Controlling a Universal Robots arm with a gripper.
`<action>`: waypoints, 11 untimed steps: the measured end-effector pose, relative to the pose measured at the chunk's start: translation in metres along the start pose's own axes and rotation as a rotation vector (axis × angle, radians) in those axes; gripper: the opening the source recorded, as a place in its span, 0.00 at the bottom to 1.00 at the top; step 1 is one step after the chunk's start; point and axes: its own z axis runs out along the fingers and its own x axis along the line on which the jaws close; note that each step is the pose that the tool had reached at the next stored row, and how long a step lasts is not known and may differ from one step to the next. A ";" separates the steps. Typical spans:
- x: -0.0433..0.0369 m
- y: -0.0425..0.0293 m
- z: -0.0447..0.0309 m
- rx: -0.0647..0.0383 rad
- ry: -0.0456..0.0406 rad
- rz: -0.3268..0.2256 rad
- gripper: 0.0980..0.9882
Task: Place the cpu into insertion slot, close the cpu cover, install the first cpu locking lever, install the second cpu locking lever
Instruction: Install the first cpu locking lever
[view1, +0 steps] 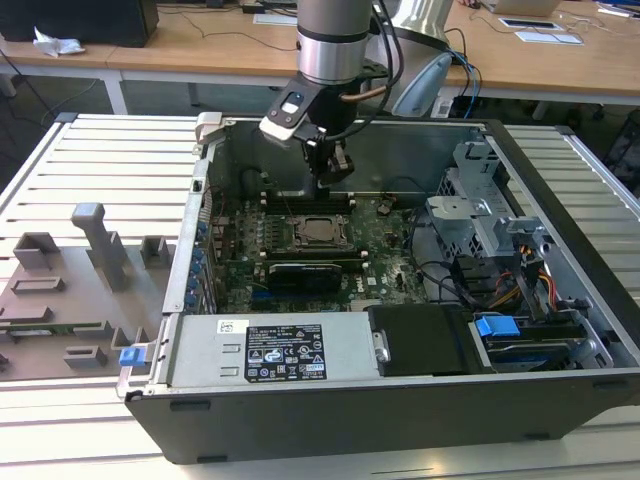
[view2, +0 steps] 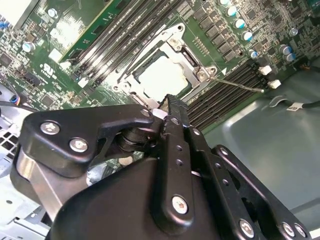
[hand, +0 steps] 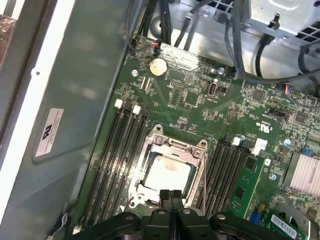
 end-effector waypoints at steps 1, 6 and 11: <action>0.0001 0.0000 0.0000 0.000 0.0000 -0.008 0.01; 0.0002 0.0001 0.0000 -0.002 0.0013 -0.043 0.01; 0.0002 0.0001 0.0000 -0.003 0.0014 -0.078 0.01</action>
